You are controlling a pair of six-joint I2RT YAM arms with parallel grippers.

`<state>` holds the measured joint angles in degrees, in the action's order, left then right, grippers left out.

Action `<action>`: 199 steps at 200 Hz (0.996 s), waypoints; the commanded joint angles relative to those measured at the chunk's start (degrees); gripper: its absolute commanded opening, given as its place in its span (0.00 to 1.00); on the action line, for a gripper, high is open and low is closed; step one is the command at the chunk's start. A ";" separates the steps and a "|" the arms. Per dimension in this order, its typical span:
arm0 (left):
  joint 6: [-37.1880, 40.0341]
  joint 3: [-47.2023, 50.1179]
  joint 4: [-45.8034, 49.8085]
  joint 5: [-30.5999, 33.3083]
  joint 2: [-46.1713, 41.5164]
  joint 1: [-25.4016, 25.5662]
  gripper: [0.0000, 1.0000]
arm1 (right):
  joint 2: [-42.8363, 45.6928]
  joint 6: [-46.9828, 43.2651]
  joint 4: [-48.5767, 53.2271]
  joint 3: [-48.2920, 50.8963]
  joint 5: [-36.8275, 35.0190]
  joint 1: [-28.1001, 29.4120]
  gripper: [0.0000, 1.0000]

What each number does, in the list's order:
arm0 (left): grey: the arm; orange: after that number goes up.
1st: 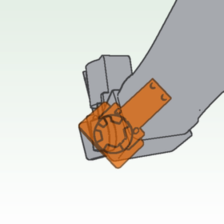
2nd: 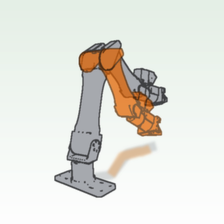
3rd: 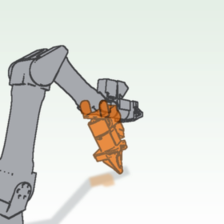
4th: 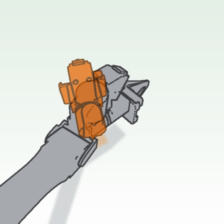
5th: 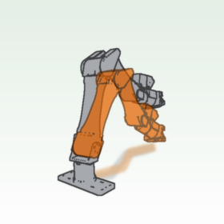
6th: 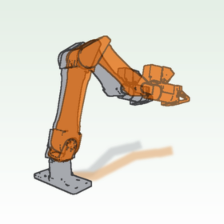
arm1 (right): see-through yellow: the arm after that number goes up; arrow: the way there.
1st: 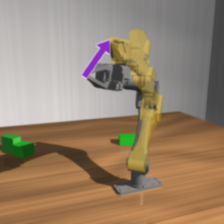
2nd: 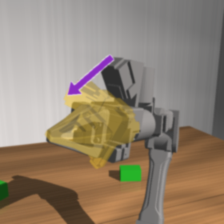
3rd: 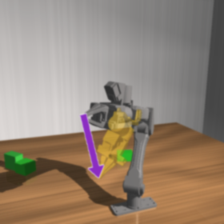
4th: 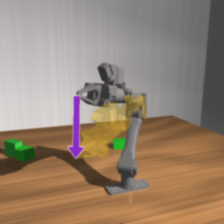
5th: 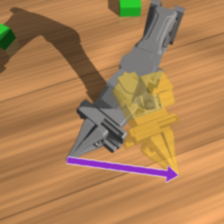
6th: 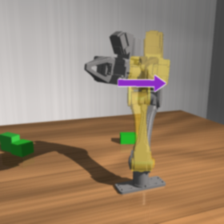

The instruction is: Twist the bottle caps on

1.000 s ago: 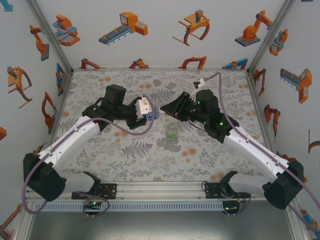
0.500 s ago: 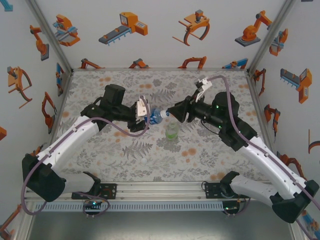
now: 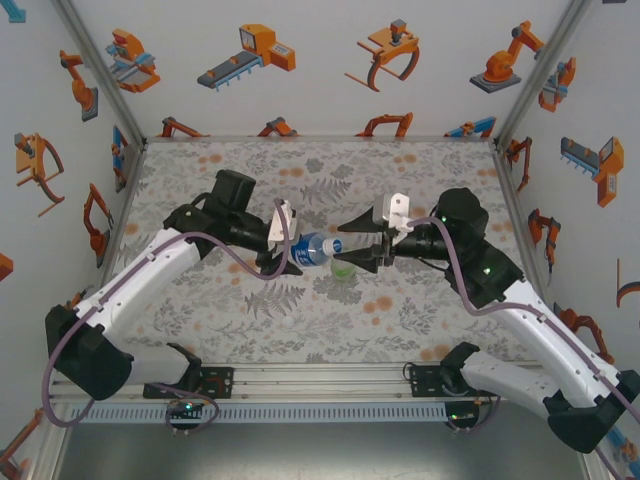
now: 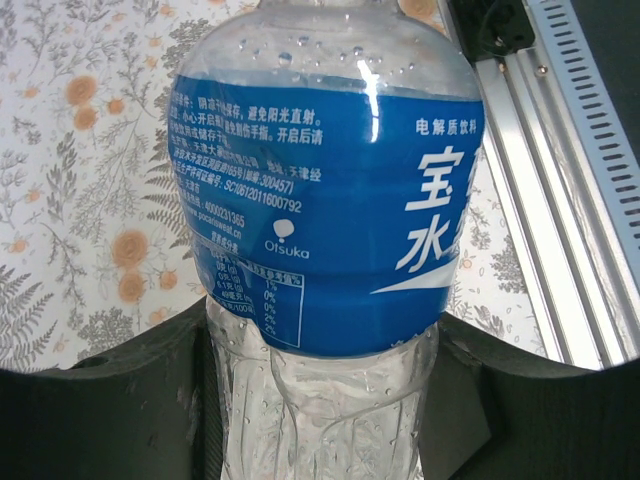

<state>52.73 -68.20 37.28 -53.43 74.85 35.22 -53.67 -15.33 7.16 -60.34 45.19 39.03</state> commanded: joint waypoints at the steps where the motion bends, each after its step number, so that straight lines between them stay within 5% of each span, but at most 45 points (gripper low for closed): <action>1: 2.41 -1.98 2.91 -3.08 0.57 0.28 0.01 | -0.33 -3.56 -1.22 0.76 4.87 0.07 0.49; 134: 2.54 -2.02 2.98 -3.35 0.70 0.70 0.01 | -1.35 -3.56 -1.63 3.36 2.11 0.08 0.37; 167: 2.47 -2.28 3.21 -3.36 0.60 0.66 0.01 | -1.36 -1.81 -1.98 3.45 -0.65 0.04 0.22; 199: 1.04 -2.71 2.65 1.16 0.78 0.69 0.00 | -1.60 13.19 -7.56 5.95 -11.55 0.05 0.00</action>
<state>53.76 -68.69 39.66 -53.12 75.42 35.57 -54.83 -14.02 5.21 -56.69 44.29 39.22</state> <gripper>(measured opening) 0.570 0.321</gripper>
